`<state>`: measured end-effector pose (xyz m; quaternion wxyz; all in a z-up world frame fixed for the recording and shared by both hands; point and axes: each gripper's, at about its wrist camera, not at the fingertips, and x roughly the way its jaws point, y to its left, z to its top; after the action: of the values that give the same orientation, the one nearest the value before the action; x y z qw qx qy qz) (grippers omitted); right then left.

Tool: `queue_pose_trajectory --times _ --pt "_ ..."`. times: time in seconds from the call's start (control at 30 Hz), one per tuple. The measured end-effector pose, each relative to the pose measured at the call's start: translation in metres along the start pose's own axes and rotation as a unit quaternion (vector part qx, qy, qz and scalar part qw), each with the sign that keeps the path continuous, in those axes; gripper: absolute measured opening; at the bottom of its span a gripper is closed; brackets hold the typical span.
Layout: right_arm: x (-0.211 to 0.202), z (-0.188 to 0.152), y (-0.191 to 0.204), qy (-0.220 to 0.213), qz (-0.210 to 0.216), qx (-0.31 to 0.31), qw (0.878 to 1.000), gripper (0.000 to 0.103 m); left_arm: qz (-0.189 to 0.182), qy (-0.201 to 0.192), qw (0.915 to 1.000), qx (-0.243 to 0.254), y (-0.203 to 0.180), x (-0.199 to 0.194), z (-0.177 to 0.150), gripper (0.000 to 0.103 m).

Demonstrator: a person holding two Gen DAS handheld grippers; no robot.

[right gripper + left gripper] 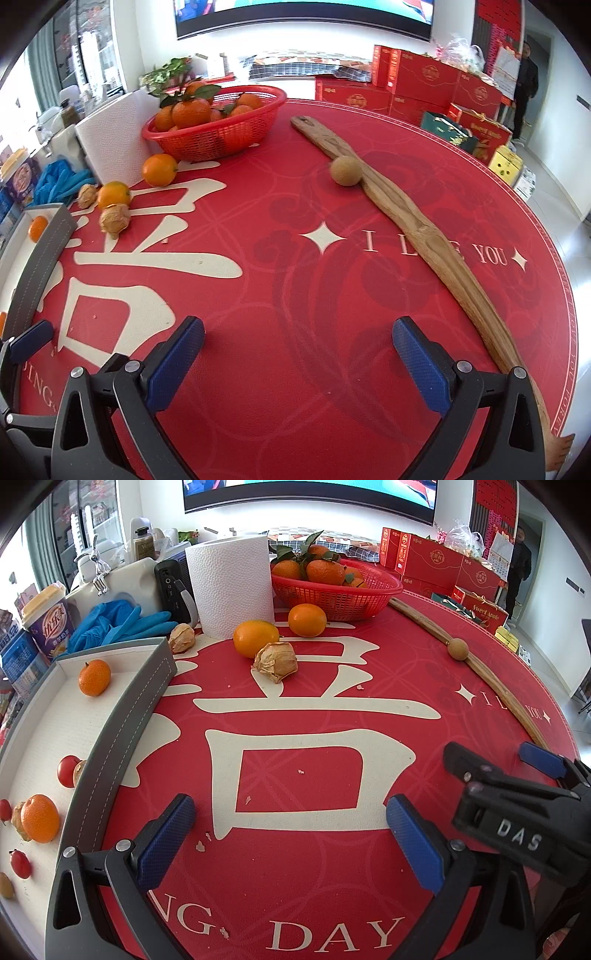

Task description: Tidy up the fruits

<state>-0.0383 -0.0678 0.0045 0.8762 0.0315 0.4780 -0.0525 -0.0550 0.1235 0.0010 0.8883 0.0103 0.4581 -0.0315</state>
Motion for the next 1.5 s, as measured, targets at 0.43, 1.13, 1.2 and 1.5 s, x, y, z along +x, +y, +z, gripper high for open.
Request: queue_pose_trajectory --times 0.43,1.13,1.2,1.5 --pt "-0.0001 0.0011 -0.0024 0.001 -0.006 0.004 1.000 0.103 0.000 0.000 1.0000 0.000 -0.0001 0.0003 0.0001 0.103" --pt "0.0001 0.0014 -0.0023 0.001 -0.006 0.004 1.000 0.103 0.000 0.000 1.0000 0.000 -0.0005 0.0007 0.0002 0.103" --pt "0.0001 0.0014 -0.0023 0.000 -0.006 0.004 1.000 0.103 0.000 0.000 1.0000 0.000 -0.0004 0.0007 0.0002 0.103" --pt "0.0001 0.0014 -0.0024 0.001 -0.006 0.004 1.000 0.103 0.000 0.000 1.0000 0.000 -0.0002 0.0007 0.0002 0.103"
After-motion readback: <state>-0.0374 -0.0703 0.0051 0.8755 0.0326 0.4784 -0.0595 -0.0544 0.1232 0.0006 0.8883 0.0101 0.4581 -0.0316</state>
